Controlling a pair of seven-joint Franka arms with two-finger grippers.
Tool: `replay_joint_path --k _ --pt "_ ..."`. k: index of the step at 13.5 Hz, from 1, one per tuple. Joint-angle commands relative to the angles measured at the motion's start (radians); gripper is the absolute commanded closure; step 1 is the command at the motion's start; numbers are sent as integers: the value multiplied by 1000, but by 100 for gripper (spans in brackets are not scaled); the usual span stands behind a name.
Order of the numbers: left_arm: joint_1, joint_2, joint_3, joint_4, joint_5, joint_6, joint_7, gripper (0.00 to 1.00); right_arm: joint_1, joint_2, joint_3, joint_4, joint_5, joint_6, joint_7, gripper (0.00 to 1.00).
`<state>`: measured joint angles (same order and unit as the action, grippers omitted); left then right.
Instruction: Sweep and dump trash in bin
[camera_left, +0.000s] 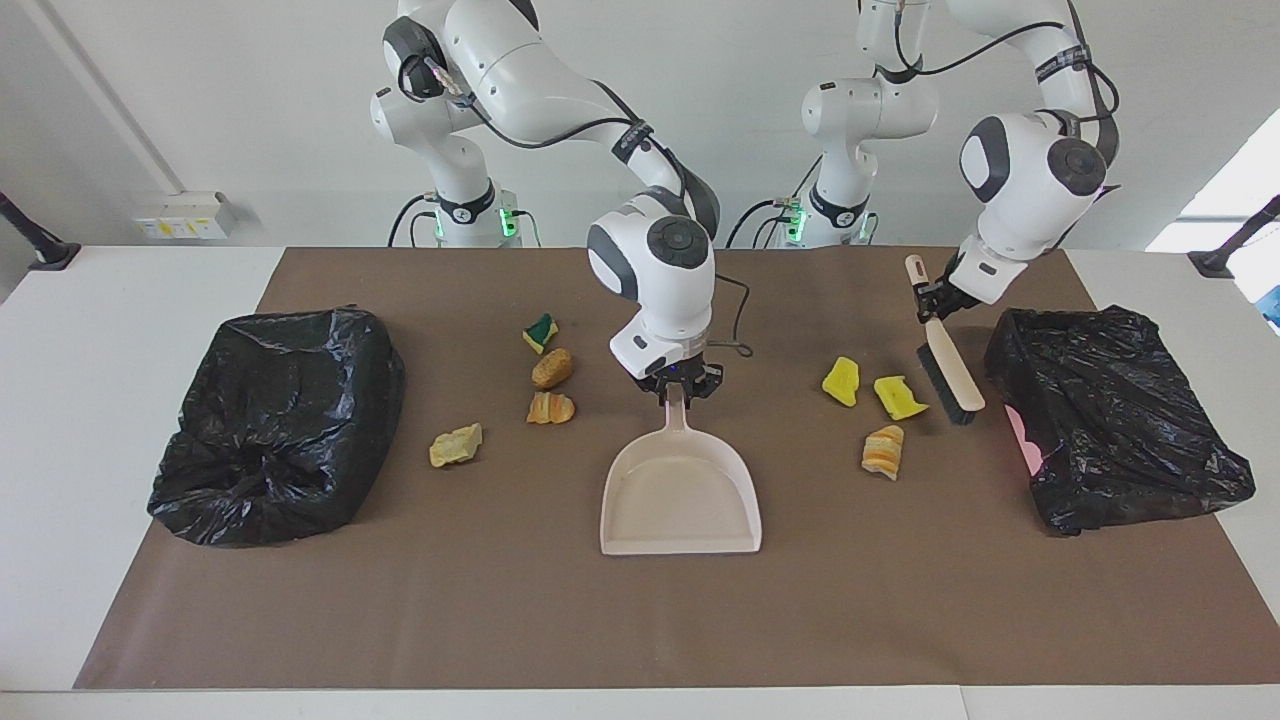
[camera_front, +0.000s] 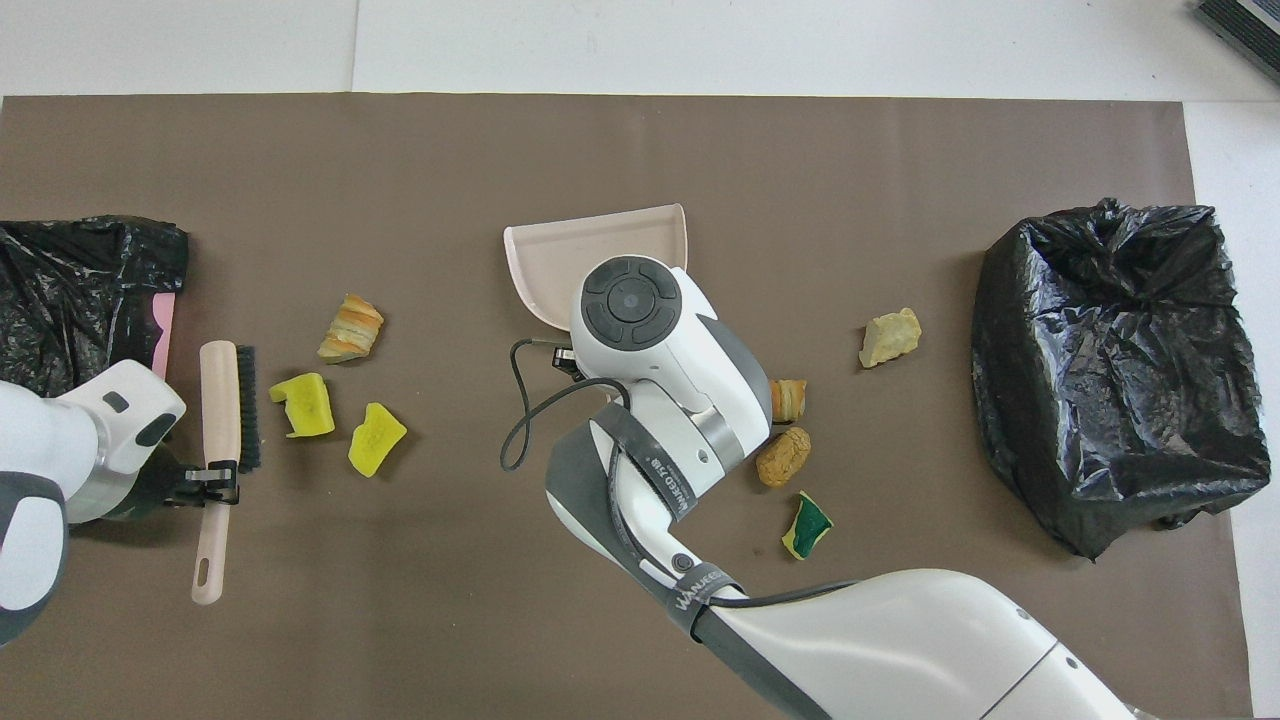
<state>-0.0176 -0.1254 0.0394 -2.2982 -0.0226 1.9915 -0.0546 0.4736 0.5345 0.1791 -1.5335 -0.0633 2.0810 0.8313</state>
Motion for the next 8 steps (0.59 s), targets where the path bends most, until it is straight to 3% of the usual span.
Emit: replay_joint_path --k 1,5,8 --pt "30 55 -12 26 15 38 -2 100 -3 -27 7 -31 -13 2 -24 100" --pt "28 75 -13 16 13 88 -16 100 -7 -42 8 -27 -12 -41 -65 100" --pt "-28 81 -16 3 3 124 -63 100 -15 -67 7 -27 -3 -47 -358 100"
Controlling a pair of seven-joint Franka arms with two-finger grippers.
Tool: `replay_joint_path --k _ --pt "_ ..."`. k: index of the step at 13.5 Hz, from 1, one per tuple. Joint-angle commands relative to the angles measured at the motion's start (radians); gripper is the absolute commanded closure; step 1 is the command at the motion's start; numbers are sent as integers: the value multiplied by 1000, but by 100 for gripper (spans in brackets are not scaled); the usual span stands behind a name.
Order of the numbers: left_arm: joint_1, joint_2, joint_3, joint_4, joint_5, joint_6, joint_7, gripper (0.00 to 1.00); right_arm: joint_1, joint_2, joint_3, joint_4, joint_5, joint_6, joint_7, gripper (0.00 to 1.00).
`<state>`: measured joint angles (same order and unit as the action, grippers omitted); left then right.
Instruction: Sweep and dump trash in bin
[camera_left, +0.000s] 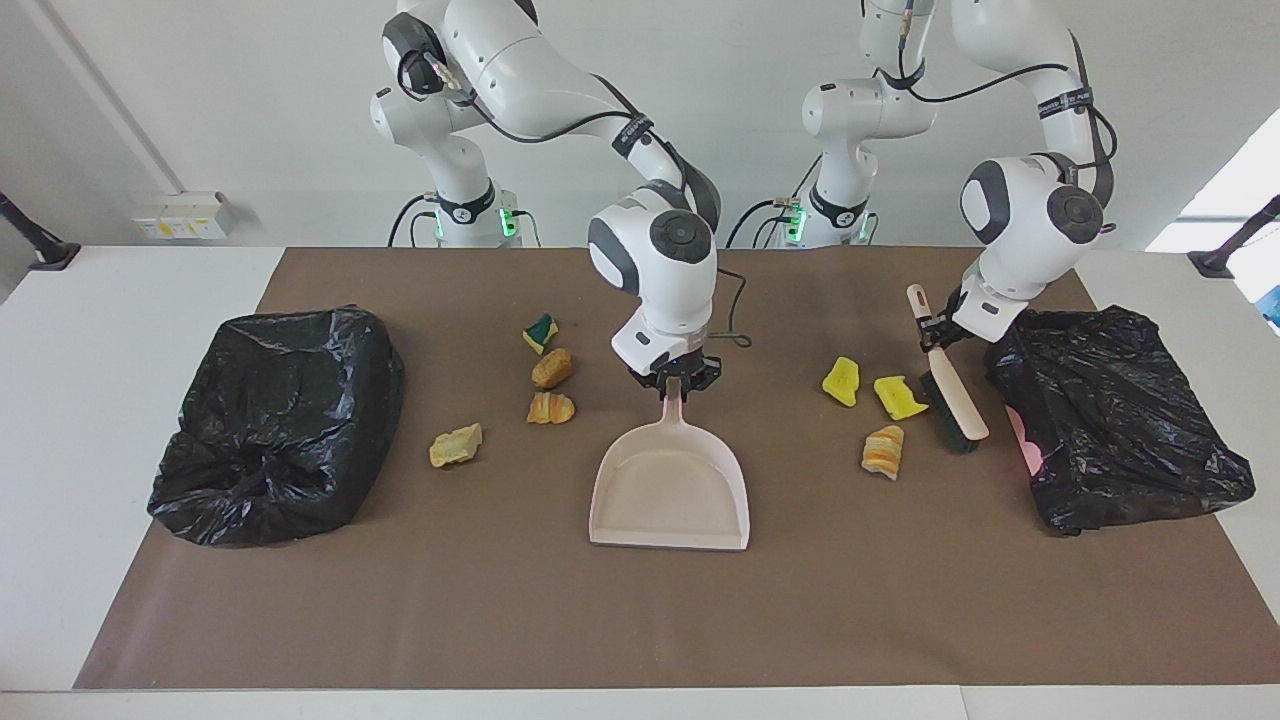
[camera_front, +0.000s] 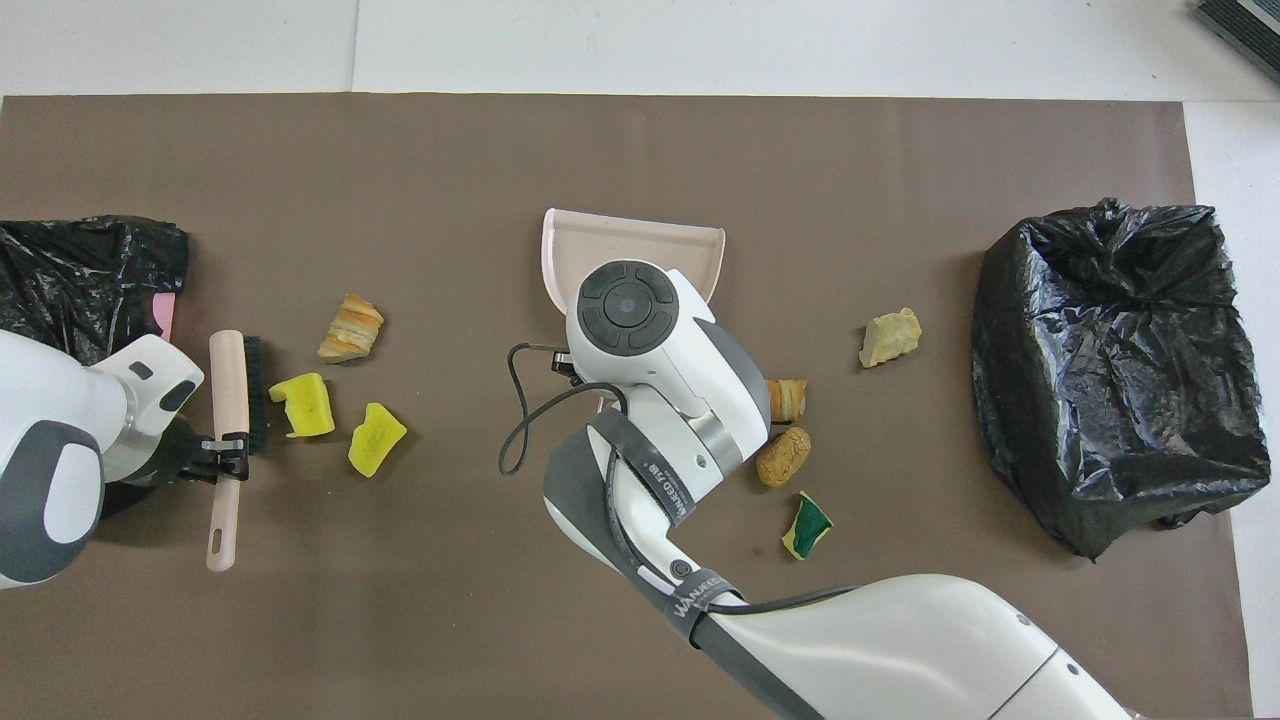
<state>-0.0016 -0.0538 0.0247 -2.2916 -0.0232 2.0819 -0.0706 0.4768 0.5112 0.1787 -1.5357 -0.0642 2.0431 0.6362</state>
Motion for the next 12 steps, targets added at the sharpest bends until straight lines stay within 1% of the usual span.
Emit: replay_joint_path --k 1,2,4,7,9,10,12 --pt "-72 9 -2 -25 3 56 -64 100 -29 -58 7 -24 0 -11 -267 100" --pt "-98 9 -2 -40 3 84 -86 100 -49 -74 7 -24 1 -32 -353 100" --pt "-130 8 -3 -42 2 92 -101 100 -88 -106 8 -24 4 -87 -485 100" --pt "-218 6 -3 -42 -3 90 -97 100 -107 -131 7 -24 -14 -187 -732 100" --pt "-254 5 -3 -39 -3 83 -92 100 -124 -143 7 -34 -16 -237 -902 100" --pt "-261 8 -2 -31 -3 79 -92 100 -128 -154 5 -53 -19 -245 -1006 100" --pt "-246 11 1 -8 -1 79 -69 100 -127 -192 5 -124 -74 -228 -1188 100"
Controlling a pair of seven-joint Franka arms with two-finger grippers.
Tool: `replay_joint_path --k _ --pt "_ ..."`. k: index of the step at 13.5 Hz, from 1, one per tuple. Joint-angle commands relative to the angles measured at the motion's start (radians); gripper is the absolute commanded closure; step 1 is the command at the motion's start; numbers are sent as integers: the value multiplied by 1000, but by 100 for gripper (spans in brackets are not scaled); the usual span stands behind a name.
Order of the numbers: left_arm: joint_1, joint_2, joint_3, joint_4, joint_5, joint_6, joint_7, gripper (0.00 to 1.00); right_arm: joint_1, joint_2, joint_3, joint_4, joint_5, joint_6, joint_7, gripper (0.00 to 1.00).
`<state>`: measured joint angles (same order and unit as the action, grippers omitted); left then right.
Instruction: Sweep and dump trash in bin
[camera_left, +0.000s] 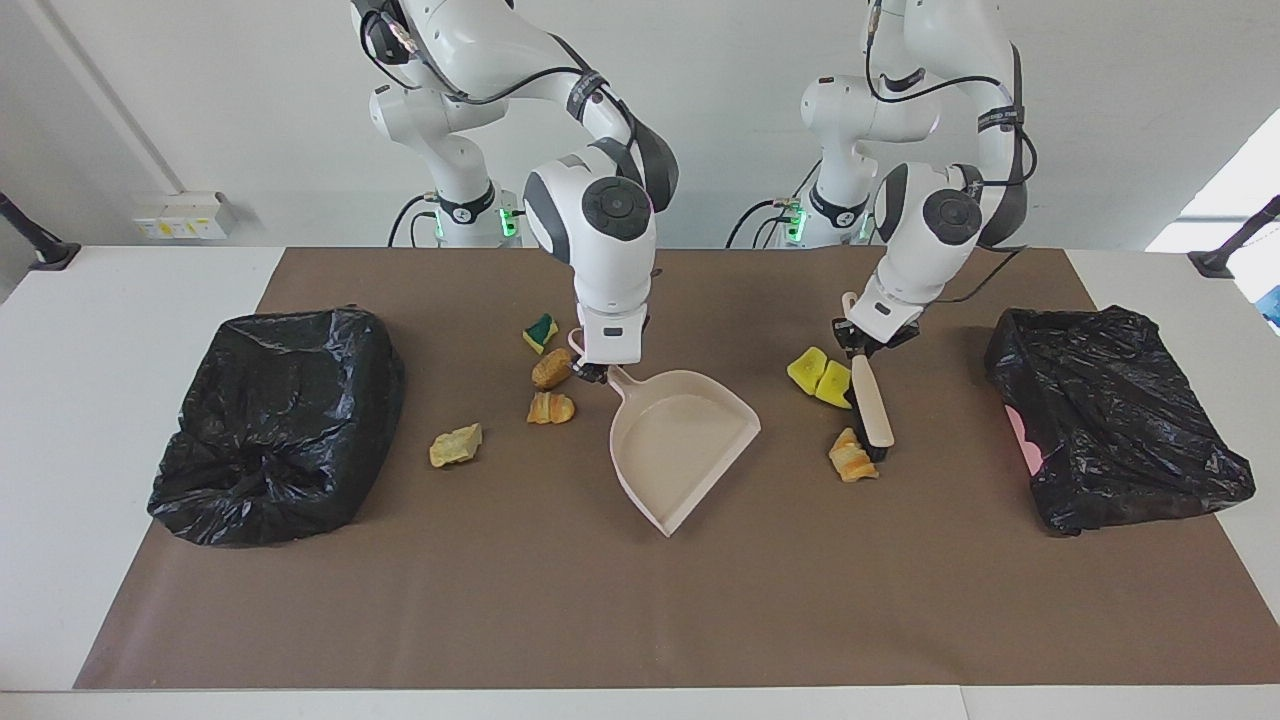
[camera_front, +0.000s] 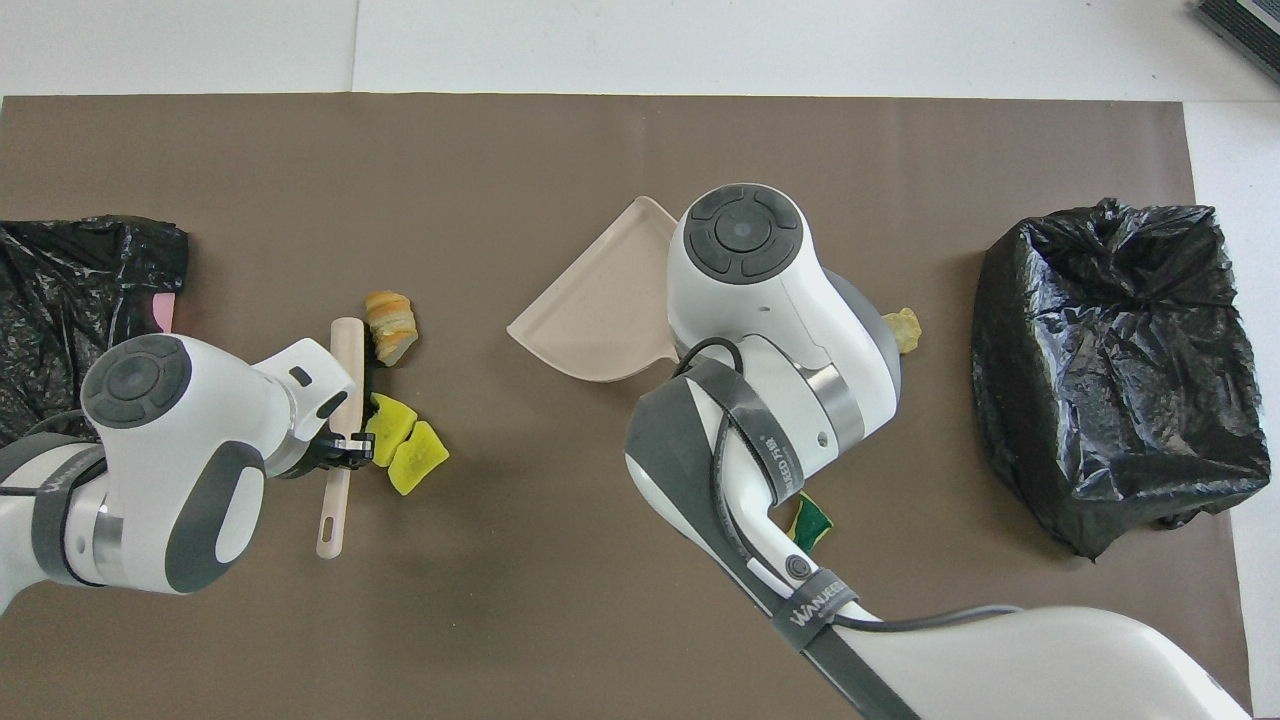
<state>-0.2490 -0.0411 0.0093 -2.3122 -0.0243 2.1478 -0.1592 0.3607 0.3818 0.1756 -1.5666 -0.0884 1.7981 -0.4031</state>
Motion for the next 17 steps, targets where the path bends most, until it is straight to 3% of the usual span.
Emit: replay_joint_path --k 1,4,7,10,17 --pt "10 4 18 22 1 24 42 100 -11 -83 8 -133 -62 26 -205 100" --pt "73 45 18 57 9 95 133 100 -26 -158 10 -318 -71 201 -426 100" --pt "111 40 17 44 9 101 92 100 -11 -207 10 -406 -71 230 -514 100" --pt "100 62 14 28 9 119 35 100 9 -210 10 -432 -71 245 -511 100" --pt "-74 59 11 7 9 136 41 100 9 -176 8 -432 -73 311 -500 100"
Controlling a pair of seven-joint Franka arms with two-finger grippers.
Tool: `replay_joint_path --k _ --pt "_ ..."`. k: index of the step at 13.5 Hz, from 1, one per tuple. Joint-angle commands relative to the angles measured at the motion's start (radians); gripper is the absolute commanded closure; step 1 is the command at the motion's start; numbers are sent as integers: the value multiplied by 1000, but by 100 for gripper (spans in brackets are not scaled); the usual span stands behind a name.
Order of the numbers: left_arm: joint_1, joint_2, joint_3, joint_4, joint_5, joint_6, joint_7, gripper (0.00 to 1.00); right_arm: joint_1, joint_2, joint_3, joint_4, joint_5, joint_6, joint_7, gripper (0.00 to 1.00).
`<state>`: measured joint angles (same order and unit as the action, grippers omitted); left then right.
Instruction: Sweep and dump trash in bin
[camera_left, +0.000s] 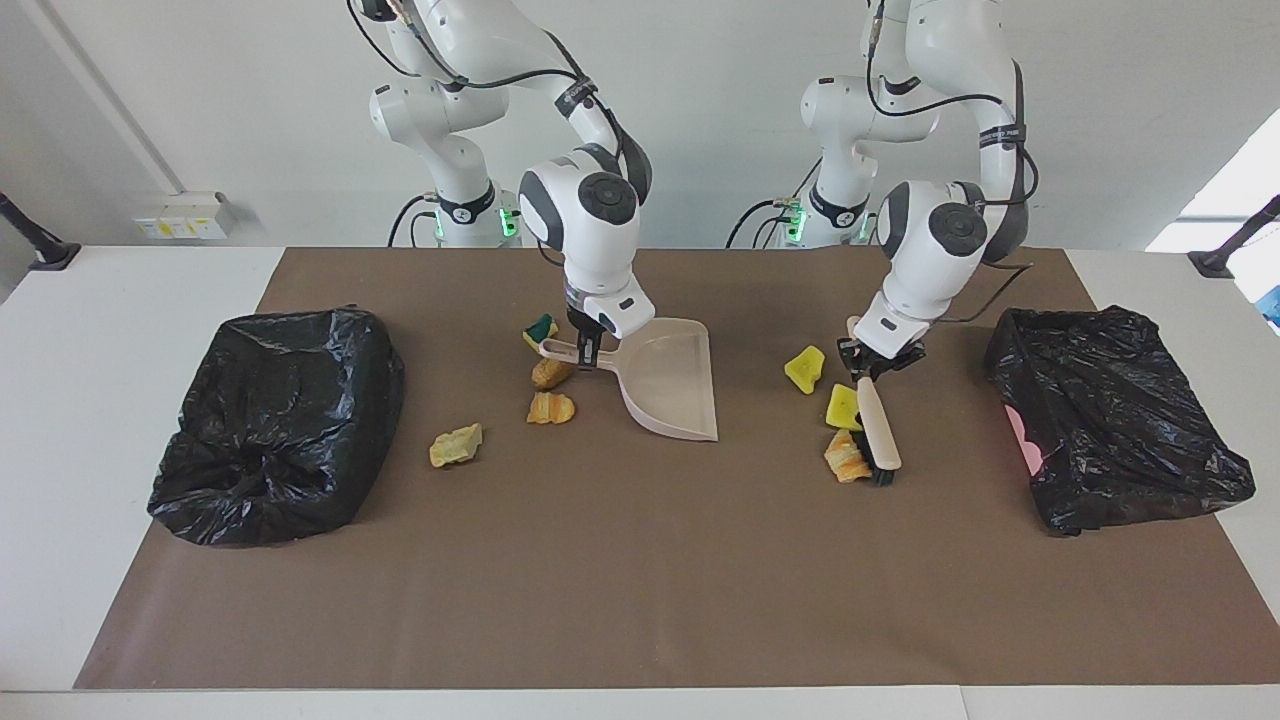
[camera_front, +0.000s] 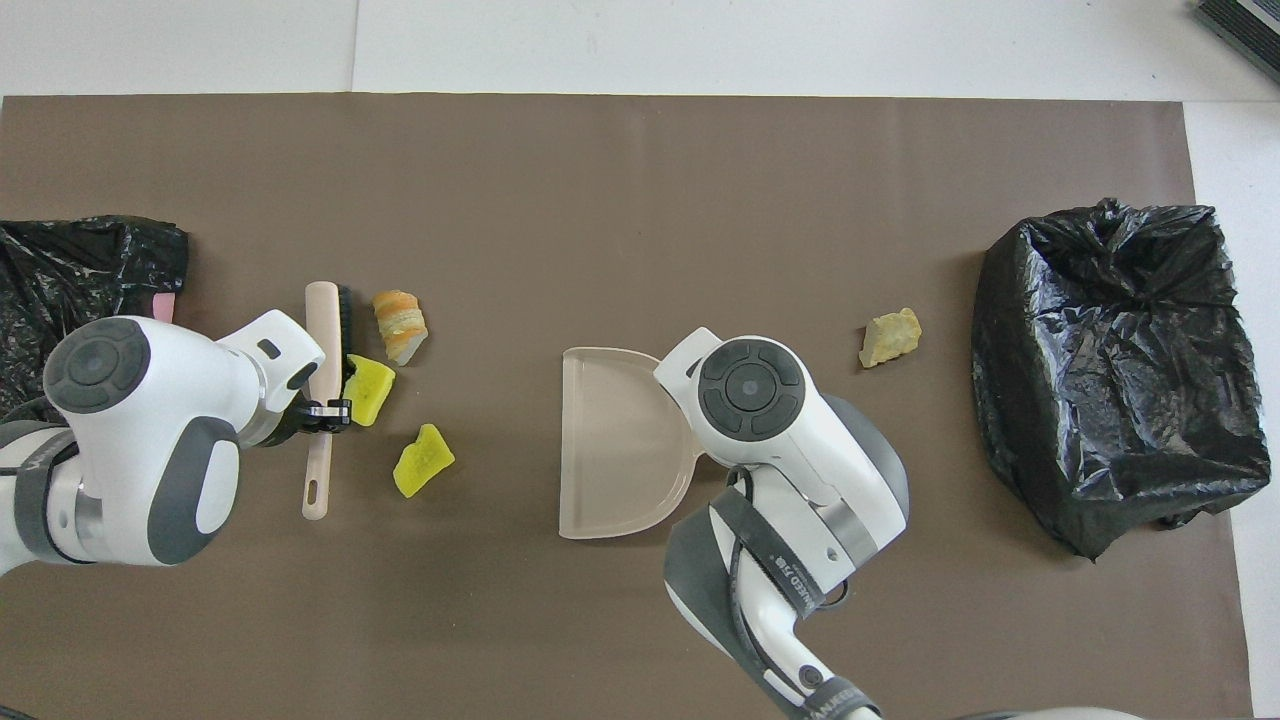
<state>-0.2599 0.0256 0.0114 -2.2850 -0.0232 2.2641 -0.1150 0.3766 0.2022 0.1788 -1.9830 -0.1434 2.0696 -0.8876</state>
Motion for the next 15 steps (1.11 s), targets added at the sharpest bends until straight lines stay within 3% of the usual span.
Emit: replay_joint_path --k 1,8,11,15 --pt "-109 -15 9 -33 8 15 -3 100 -8 6 5 -16 -19 46 -17 100" --pt "-321 -75 5 -65 -18 -87 -63 100 -8 11 5 -16 -22 52 -17 100" --pt "-386 -76 5 -53 -154 -87 -159 100 -13 11 5 -16 -22 52 -17 100" --pt "-354 -99 15 -5 -253 -121 -279 100 -15 11 5 -16 -22 52 -17 100"
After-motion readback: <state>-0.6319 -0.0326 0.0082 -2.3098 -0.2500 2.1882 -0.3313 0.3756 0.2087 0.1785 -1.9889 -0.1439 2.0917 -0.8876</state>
